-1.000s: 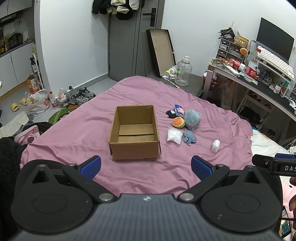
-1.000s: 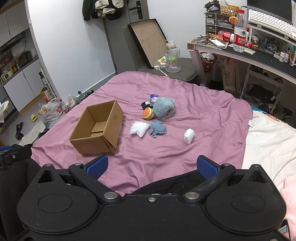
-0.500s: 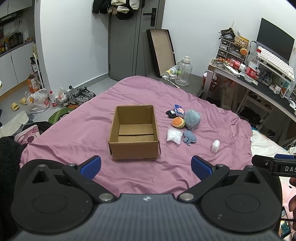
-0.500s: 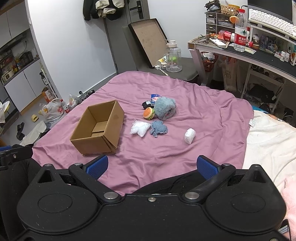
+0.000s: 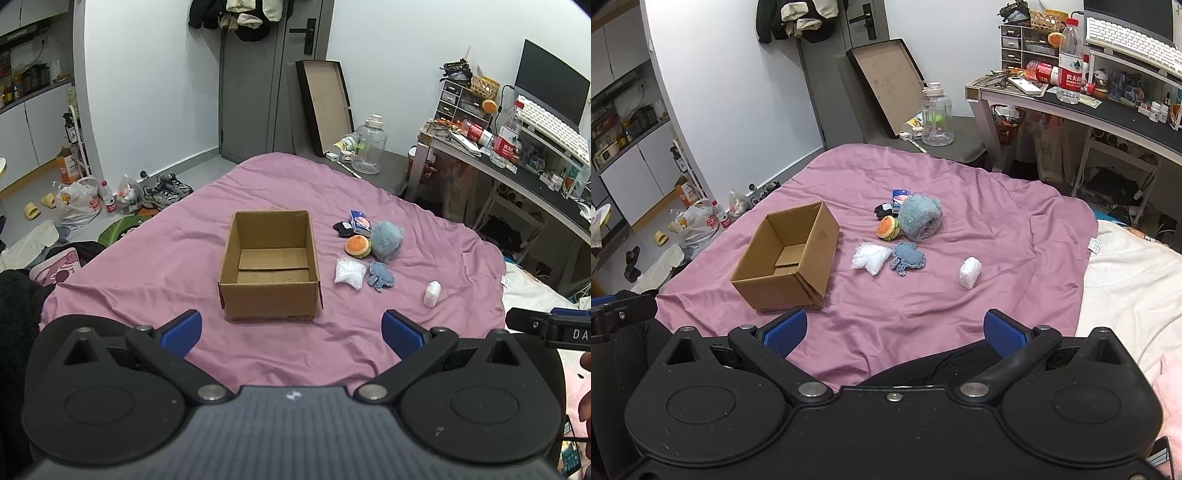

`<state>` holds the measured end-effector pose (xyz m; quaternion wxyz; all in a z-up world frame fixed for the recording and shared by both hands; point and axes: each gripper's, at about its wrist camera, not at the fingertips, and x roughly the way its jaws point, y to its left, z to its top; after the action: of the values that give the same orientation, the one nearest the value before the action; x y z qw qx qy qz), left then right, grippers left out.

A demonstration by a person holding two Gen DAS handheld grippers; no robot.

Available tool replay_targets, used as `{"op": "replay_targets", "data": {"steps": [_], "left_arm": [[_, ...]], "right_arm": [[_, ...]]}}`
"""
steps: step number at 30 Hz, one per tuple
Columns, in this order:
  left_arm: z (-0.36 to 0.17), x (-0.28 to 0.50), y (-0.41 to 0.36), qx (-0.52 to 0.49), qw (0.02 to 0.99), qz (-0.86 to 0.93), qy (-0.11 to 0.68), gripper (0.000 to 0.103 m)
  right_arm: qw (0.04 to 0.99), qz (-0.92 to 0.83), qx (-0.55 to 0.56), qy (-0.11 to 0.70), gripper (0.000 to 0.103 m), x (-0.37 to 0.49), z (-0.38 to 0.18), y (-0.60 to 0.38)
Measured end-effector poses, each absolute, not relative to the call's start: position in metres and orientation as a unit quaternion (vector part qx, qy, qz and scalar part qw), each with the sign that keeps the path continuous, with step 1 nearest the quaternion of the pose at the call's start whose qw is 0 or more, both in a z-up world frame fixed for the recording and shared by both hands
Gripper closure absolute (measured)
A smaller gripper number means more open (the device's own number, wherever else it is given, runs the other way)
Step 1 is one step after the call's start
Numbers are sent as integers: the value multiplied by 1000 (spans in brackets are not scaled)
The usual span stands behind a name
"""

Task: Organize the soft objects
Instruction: 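Lower the left tool to the bag of beads while the right tool approaches the white bundle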

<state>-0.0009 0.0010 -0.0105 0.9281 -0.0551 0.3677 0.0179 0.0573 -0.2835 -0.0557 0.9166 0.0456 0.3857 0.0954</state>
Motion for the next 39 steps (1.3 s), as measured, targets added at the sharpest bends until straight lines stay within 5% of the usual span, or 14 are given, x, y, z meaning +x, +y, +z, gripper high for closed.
{"op": "replay_targets", "data": {"steps": [39], "left_arm": [[-79, 144, -69, -52, 914, -34, 401, 2]], "right_arm": [[897, 37, 172, 405, 0, 150, -143, -347]]}}
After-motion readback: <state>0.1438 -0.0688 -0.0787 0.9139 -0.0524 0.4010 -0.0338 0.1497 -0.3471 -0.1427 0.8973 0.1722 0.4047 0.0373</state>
